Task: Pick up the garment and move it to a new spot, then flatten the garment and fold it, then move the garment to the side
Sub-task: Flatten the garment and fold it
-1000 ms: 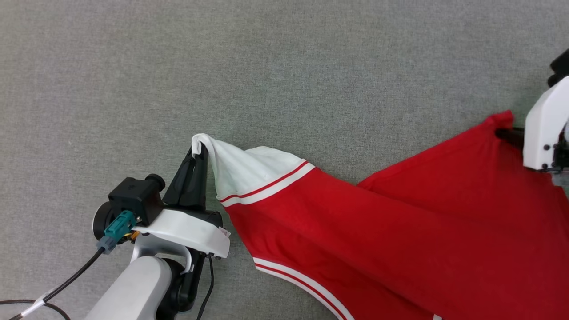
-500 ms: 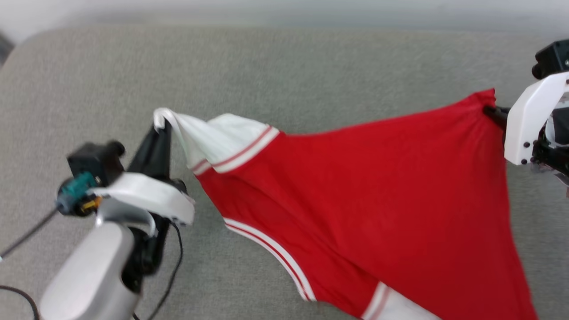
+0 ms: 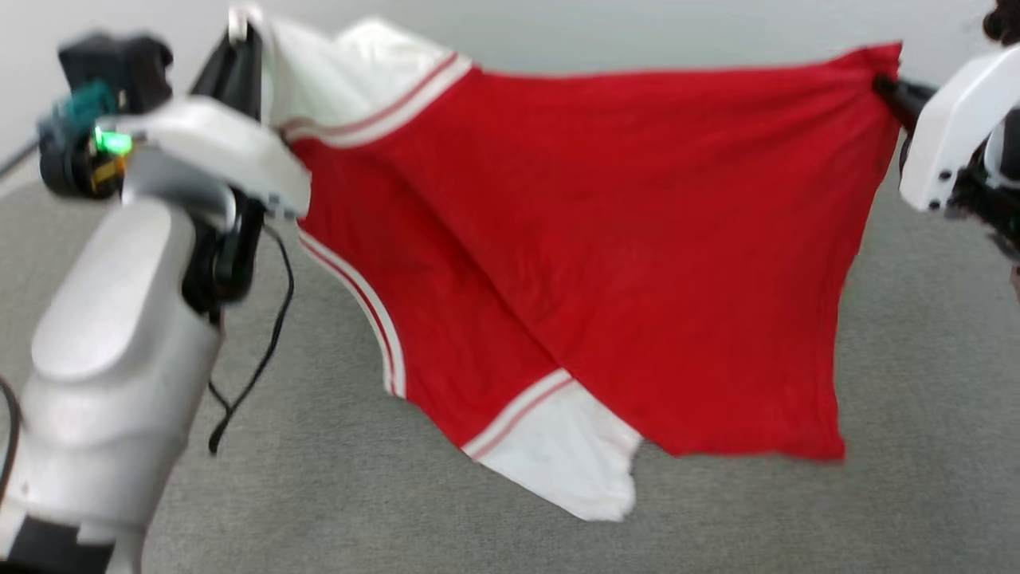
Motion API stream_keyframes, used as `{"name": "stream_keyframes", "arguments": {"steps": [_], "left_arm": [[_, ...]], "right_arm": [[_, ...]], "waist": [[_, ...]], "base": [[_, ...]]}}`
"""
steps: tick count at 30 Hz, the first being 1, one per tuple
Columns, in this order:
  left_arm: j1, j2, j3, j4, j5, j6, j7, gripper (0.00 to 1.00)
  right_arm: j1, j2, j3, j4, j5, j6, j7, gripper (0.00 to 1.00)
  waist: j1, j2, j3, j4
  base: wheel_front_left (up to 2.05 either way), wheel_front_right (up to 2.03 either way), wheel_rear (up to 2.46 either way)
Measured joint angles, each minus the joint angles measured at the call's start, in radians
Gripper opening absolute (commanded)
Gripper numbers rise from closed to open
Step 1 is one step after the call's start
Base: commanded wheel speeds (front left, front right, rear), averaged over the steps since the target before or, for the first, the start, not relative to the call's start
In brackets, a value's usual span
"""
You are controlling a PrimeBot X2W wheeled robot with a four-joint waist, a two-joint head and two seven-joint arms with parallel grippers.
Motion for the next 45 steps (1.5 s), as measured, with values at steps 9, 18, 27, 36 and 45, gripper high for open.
{"name": "stream_keyframes", "arguments": {"steps": [9,18,27,36,45], "left_arm": [[-0.291,-0.034,-0.023,0.163,0.048,-0.046,-0.003,0.00],[-0.578,-0.028,-0.035,0.234,0.114,-0.064,-0.027,0.00],[-0.757,-0.008,-0.024,0.245,0.141,-0.061,-0.048,0.00],[-0.788,-0.013,-0.020,0.289,0.134,-0.054,-0.062,0.00],[-0.744,-0.048,-0.017,0.408,0.090,-0.088,-0.083,0.00]], "right_arm": [[-0.151,-0.013,0.020,0.049,0.005,0.000,-0.077,0.00],[-0.362,-0.042,0.009,0.058,0.007,0.000,-0.170,0.00],[-0.525,-0.053,0.029,0.064,-0.012,0.000,-0.279,0.00],[-0.598,-0.041,0.095,0.107,0.011,0.000,-0.365,0.00],[-0.609,-0.010,0.182,0.189,0.076,0.000,-0.388,0.00]], "waist": [[0.0000,0.0000,0.053,-0.022],[0.0001,0.0000,0.193,-0.031],[0.0002,0.0000,0.356,-0.040],[0.0002,0.0000,0.489,-0.034],[0.0002,0.0000,0.545,-0.013]], "base": [[0.00,0.00,0.00],[0.00,0.00,0.00],[0.00,0.00,0.00],[0.00,0.00,0.00],[0.00,0.00,0.00]]}}
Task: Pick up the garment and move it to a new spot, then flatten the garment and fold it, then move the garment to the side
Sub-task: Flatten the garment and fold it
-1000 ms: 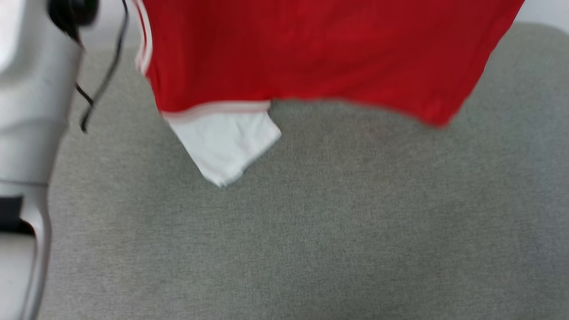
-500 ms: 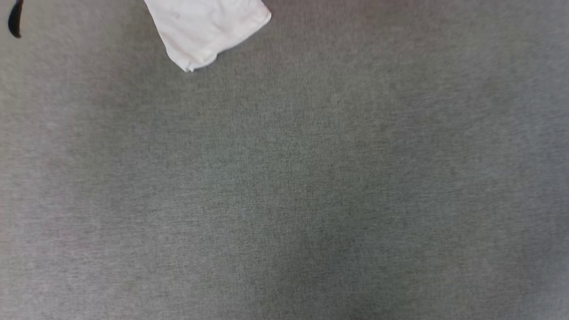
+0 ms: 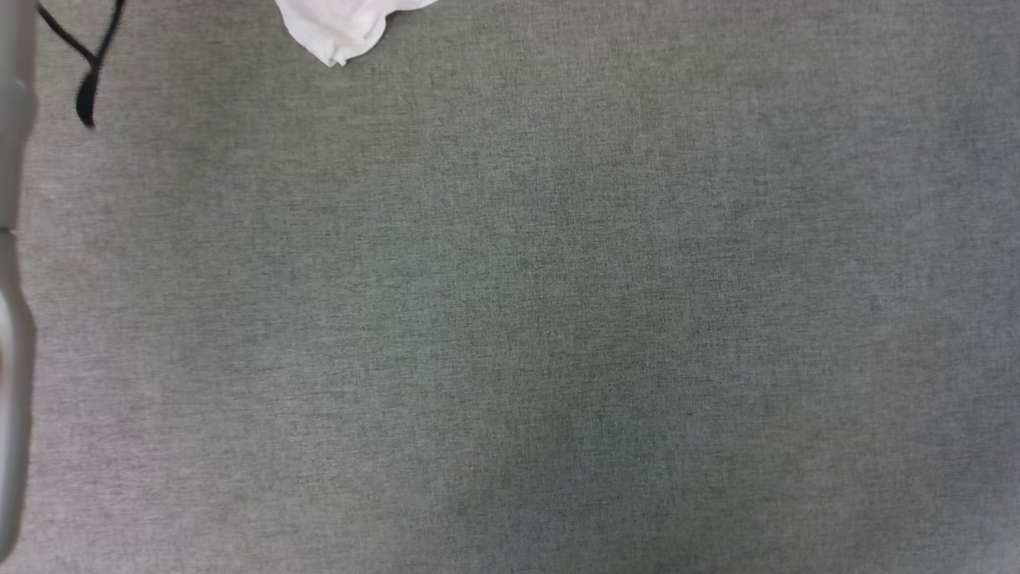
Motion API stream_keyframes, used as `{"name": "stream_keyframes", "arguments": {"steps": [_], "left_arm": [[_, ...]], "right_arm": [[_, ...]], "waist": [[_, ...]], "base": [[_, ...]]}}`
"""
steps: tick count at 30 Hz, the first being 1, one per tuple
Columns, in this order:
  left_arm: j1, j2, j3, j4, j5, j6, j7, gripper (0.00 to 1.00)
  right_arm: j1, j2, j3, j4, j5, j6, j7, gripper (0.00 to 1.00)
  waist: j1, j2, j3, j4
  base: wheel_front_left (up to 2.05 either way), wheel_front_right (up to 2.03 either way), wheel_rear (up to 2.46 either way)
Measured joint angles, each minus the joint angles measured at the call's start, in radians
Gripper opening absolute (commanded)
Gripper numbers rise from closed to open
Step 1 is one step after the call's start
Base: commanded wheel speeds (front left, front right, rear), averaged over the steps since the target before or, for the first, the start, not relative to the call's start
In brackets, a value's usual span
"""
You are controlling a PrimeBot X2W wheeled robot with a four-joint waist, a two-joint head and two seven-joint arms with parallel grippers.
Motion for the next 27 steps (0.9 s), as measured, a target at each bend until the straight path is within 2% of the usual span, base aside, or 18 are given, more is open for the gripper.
{"name": "stream_keyframes", "arguments": {"steps": [8,13,16,22,27], "left_arm": [[0.146,-0.038,0.029,0.126,-0.084,-0.069,-0.036,0.00],[0.353,-0.047,0.054,0.160,-0.143,-0.104,-0.063,0.00],[0.477,-0.026,0.077,0.149,-0.171,-0.113,-0.078,0.00],[0.766,-0.003,0.122,0.049,-0.199,-0.095,-0.088,0.00],[1.053,0.021,0.172,-0.125,-0.203,-0.026,-0.089,0.00]], "right_arm": [[0.120,-0.006,0.126,0.032,0.070,0.000,-0.010,0.00],[0.311,-0.044,0.211,0.020,0.137,0.000,-0.012,0.00],[0.421,-0.063,0.238,-0.005,0.185,0.000,-0.021,0.00],[0.629,-0.103,0.261,-0.067,0.250,0.001,-0.066,0.00],[0.780,-0.123,0.266,-0.108,0.271,0.001,-0.082,0.00]], "waist": [[-0.0001,0.0000,-0.073,0.011],[-0.0002,0.0000,-0.164,0.017],[-0.0002,0.0000,-0.225,0.020],[-0.0003,-0.0001,-0.338,0.025],[-0.0004,0.0000,-0.428,0.023]], "base": [[0.00,0.00,0.00],[0.00,0.00,0.00],[0.00,0.00,0.00],[0.00,0.00,0.00],[0.00,0.00,0.00]]}}
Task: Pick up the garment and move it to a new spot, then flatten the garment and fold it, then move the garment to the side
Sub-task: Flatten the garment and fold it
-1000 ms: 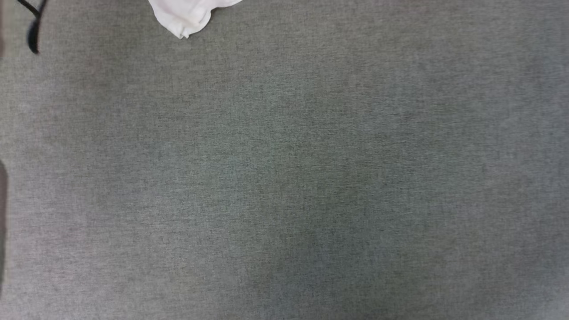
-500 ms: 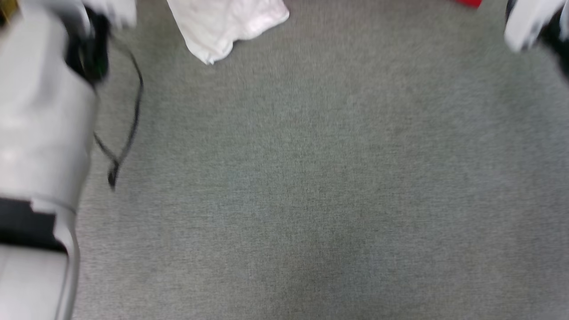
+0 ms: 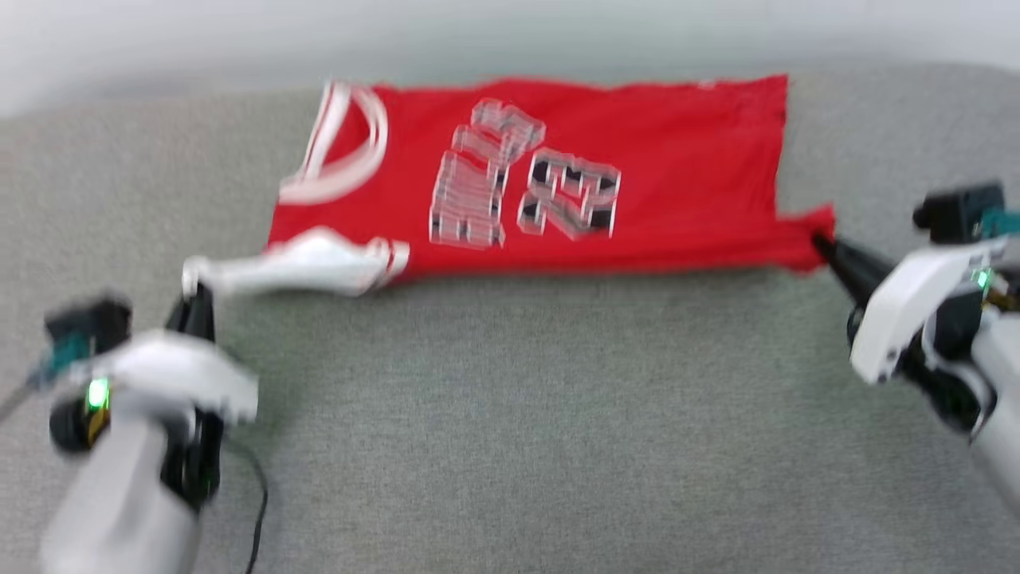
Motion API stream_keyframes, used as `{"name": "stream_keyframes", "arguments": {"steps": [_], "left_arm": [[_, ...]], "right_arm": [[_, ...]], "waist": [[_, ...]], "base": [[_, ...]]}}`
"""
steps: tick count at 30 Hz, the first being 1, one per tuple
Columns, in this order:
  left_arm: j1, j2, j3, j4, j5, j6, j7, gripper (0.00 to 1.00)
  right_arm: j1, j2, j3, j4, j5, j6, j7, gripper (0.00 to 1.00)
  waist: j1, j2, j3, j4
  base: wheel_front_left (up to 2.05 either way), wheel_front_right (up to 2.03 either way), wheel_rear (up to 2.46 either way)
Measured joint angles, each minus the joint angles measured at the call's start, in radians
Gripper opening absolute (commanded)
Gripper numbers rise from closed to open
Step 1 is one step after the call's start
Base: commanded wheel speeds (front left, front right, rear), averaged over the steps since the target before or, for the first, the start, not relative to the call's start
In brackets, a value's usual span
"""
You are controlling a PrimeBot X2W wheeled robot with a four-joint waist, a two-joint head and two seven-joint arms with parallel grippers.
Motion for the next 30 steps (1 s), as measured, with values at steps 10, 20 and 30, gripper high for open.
{"name": "stream_keyframes", "arguments": {"steps": [10,20,30], "left_arm": [[0.530,0.034,0.054,-0.496,-0.046,0.215,0.066,0.00],[0.807,0.092,0.086,-0.845,-0.088,0.379,0.200,0.00],[0.681,0.115,0.049,-0.892,-0.049,0.363,0.226,0.00]], "right_arm": [[0.311,-0.026,-0.095,-0.067,0.004,0.000,-0.014,0.00],[0.600,0.004,-0.280,-0.180,-0.037,0.001,0.075,0.00],[0.647,0.097,-0.485,-0.323,-0.201,0.000,0.245,0.00]], "waist": [[-0.0002,0.0000,-0.121,-0.005],[-0.0001,0.0000,-0.184,0.014],[0.0002,0.0000,-0.163,0.013]], "base": [[0.00,0.00,0.00],[0.00,0.00,0.00],[0.00,0.00,0.00]]}}
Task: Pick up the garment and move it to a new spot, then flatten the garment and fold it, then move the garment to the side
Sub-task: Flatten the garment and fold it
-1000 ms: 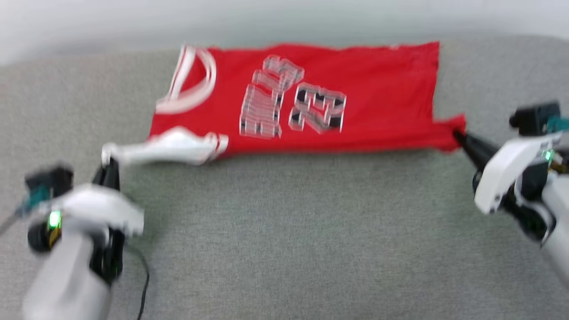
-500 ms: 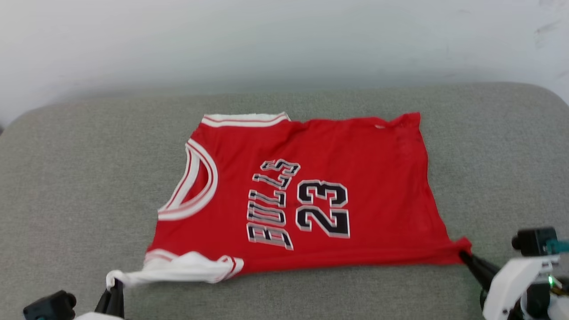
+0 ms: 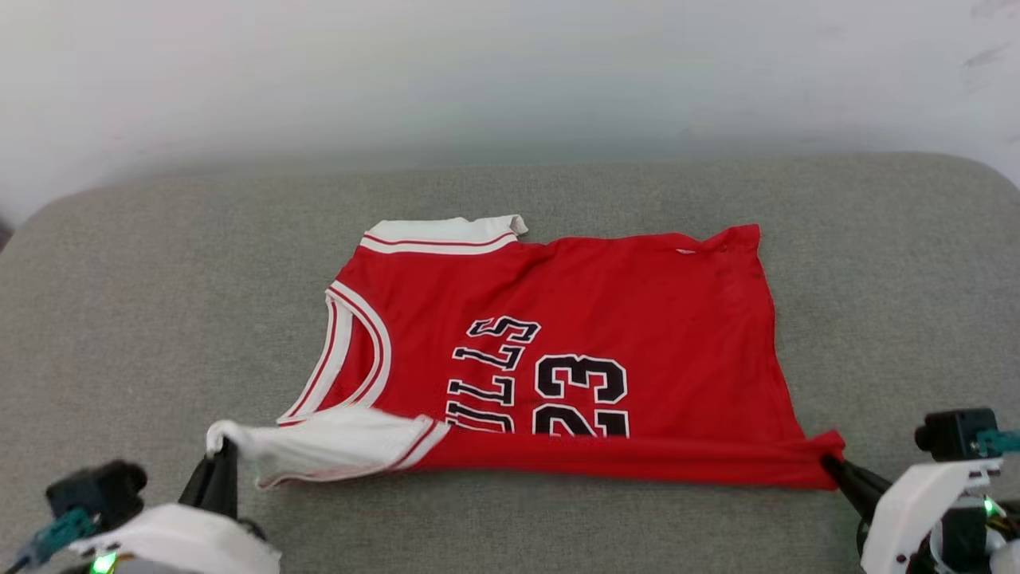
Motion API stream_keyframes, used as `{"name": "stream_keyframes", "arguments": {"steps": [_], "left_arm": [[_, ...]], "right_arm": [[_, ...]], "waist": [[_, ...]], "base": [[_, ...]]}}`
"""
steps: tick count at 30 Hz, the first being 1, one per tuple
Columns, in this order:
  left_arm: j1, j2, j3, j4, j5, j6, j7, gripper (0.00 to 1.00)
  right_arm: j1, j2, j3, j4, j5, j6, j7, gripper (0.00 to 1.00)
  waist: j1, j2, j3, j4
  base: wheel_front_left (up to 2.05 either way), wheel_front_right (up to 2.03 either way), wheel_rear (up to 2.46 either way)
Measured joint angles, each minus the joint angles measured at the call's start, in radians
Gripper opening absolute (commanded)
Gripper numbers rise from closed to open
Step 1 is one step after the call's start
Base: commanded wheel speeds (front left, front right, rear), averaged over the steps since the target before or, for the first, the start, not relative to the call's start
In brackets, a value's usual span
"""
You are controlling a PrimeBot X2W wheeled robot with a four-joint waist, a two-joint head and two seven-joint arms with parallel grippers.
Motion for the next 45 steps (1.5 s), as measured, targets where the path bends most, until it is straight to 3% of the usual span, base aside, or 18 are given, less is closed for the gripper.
{"name": "stream_keyframes", "arguments": {"steps": [7,19,20,21,22,23,24,25,31,39,40,45], "left_arm": [[-0.215,-0.025,-0.059,0.136,0.018,-0.073,0.025,0.00],[-0.407,-0.094,-0.099,0.403,-0.007,-0.176,0.030,0.00],[-0.414,-0.100,-0.103,0.426,-0.014,-0.188,0.030,0.00],[-0.419,-0.105,-0.107,0.452,-0.021,-0.201,0.033,0.12],[-0.423,-0.112,-0.109,0.469,-0.030,-0.212,0.035,0.36],[-0.427,-0.121,-0.110,0.487,-0.037,-0.221,0.035,0.65],[-0.430,-0.129,-0.112,0.501,-0.041,-0.230,0.035,0.98],[-0.433,-0.135,-0.110,0.517,-0.048,-0.238,0.032,1.00],[-0.445,-0.132,-0.096,0.578,-0.064,-0.267,0.005,1.00],[-0.427,-0.065,-0.072,0.546,-0.077,-0.265,0.036,1.00],[-0.411,-0.027,-0.075,0.496,-0.078,-0.253,0.088,1.00],[-0.407,0.076,-0.070,0.388,-0.093,-0.227,0.228,1.00]], "right_arm": [[-0.092,0.055,-0.045,-0.042,-0.088,-0.001,0.107,0.00],[-0.245,0.088,0.012,0.044,-0.120,-0.001,0.106,0.00],[-0.253,0.091,0.020,0.058,-0.120,-0.001,0.095,0.17],[-0.262,0.091,0.030,0.071,-0.120,-0.001,0.086,0.42],[-0.267,0.092,0.039,0.084,-0.119,-0.001,0.078,0.85],[-0.272,0.093,0.047,0.097,-0.112,-0.001,0.070,1.00],[-0.275,0.094,0.058,0.107,-0.104,-0.001,0.063,1.00],[-0.278,0.094,0.069,0.114,-0.100,0.000,0.054,1.00],[-0.274,0.074,0.114,0.124,-0.099,-0.001,-0.082,1.00],[-0.236,0.062,0.099,0.067,-0.138,-0.001,-0.334,1.00],[-0.211,0.070,0.069,0.043,-0.162,-0.001,-0.398,1.00],[-0.170,0.093,-0.008,-0.023,-0.234,-0.001,-0.459,1.00]], "waist": [[0.0003,0.0000,0.057,0.001],[0.0003,0.0000,0.175,-0.011],[0.0003,0.0000,0.180,-0.013],[0.0003,0.0000,0.184,-0.015],[0.0003,0.0000,0.187,-0.017],[0.0003,0.0000,0.188,-0.018],[0.0003,0.0000,0.188,-0.019],[0.0002,0.0000,0.187,-0.019],[0.0002,0.0000,0.158,-0.024],[0.0001,0.0000,0.089,-0.044],[0.0001,0.0000,0.065,-0.054],[0.0000,0.0000,0.046,-0.064]], "base": [[0.00,0.00,0.00],[0.00,0.00,0.00],[0.00,0.00,0.00],[0.00,0.00,0.00],[0.00,0.00,0.00],[0.00,0.00,0.00],[0.00,0.00,0.00],[0.00,0.00,0.00],[0.00,0.00,0.00],[0.00,0.00,0.00],[0.00,0.00,0.00],[0.00,0.00,0.00]]}}
